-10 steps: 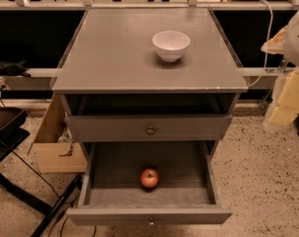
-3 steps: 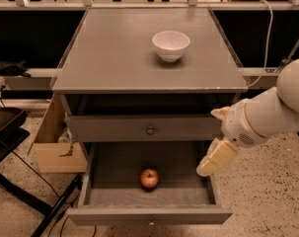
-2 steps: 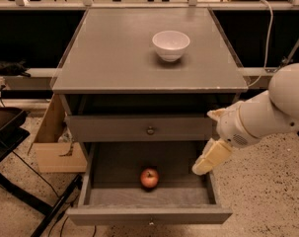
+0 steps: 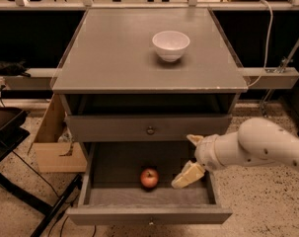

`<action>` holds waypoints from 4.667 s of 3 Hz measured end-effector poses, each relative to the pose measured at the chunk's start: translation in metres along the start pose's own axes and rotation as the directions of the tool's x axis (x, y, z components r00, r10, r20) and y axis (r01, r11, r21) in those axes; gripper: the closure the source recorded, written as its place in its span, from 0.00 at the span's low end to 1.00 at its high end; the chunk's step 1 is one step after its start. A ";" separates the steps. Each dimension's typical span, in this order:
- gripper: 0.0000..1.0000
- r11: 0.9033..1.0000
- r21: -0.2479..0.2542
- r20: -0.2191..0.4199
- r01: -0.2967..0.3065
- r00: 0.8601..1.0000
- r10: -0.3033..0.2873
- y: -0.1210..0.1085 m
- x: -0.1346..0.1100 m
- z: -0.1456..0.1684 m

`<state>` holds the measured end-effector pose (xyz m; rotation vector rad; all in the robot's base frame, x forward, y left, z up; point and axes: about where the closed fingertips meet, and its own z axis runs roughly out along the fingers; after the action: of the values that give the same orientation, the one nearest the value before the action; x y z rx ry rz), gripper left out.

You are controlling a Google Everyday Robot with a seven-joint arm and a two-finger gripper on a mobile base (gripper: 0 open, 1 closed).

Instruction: Pick apple from middle drawer and place on counter

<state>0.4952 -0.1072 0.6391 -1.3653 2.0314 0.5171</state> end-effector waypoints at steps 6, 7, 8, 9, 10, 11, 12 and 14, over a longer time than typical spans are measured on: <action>0.00 0.994 0.005 0.137 -0.113 0.984 0.112 -0.024 0.069 0.252; 0.00 0.991 0.014 0.089 -0.130 0.988 0.128 -0.033 0.094 0.270; 0.16 0.991 0.007 0.077 -0.135 0.988 0.134 -0.031 0.110 0.281; 0.39 0.991 0.007 0.077 -0.136 0.988 0.135 -0.031 0.110 0.281; 0.70 0.991 0.006 0.077 -0.136 0.988 0.135 -0.031 0.110 0.281; 0.93 0.991 0.007 0.077 -0.135 0.988 0.135 -0.031 0.110 0.281; 1.00 0.993 0.024 0.022 -0.112 0.994 0.112 -0.030 0.095 0.264; 1.00 0.985 -0.043 -0.264 -0.168 0.953 0.151 0.005 0.047 0.190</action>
Offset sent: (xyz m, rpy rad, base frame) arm 0.0541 0.0931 -0.1813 0.2409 -0.0725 -0.0365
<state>0.5321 -0.0173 0.4690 -1.3737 2.3717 0.4985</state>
